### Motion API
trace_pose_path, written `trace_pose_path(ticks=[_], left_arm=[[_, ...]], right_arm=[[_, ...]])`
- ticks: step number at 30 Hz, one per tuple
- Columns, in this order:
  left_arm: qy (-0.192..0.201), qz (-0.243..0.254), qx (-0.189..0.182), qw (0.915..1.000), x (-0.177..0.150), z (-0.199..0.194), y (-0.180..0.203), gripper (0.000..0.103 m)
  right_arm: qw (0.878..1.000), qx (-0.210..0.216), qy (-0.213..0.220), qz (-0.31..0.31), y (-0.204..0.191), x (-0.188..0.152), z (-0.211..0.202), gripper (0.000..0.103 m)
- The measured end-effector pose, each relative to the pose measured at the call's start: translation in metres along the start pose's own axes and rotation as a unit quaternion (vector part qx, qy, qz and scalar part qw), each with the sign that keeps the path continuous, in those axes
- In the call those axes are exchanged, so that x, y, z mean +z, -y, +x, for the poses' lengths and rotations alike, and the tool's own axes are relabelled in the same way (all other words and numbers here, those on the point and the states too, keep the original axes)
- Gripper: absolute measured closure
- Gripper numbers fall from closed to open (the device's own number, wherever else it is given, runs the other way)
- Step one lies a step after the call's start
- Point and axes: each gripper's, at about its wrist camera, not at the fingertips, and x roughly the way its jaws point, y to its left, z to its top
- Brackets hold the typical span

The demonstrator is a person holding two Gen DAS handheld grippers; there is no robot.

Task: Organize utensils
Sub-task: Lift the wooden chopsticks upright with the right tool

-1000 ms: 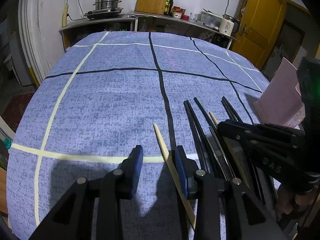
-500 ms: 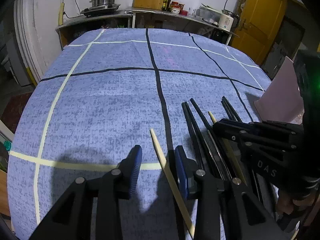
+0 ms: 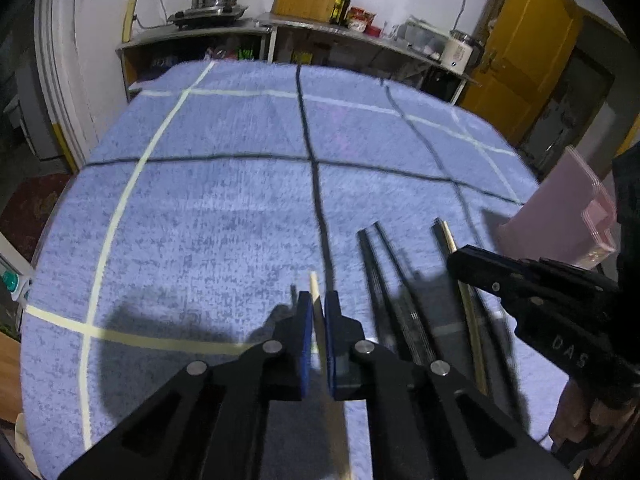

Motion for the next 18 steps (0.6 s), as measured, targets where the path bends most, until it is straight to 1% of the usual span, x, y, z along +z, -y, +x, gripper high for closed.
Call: trace_pose_path(ticks=[6, 12, 18], left_arm=[[0.046, 0.024, -0.008, 0.9986, 0.012, -0.053, 0.014, 0.097], [0.085, 0.04, -0.018, 0.9954, 0.02, -0.103, 0.023, 0.097], [0.108, 0.055, -0.028, 0.9922, 0.024, -0.134, 0.038, 0.097]], right_arm=[[0.999, 0.005, 0.049, -0.003, -0.004, 0.007, -0.05, 0.097], [0.995, 0.009, 0.096, -0.008, -0.012, 0.004, -0.102, 0.097], [0.991, 0.006, 0.13, -0.011, -0.014, -0.001, -0.144, 0.097]])
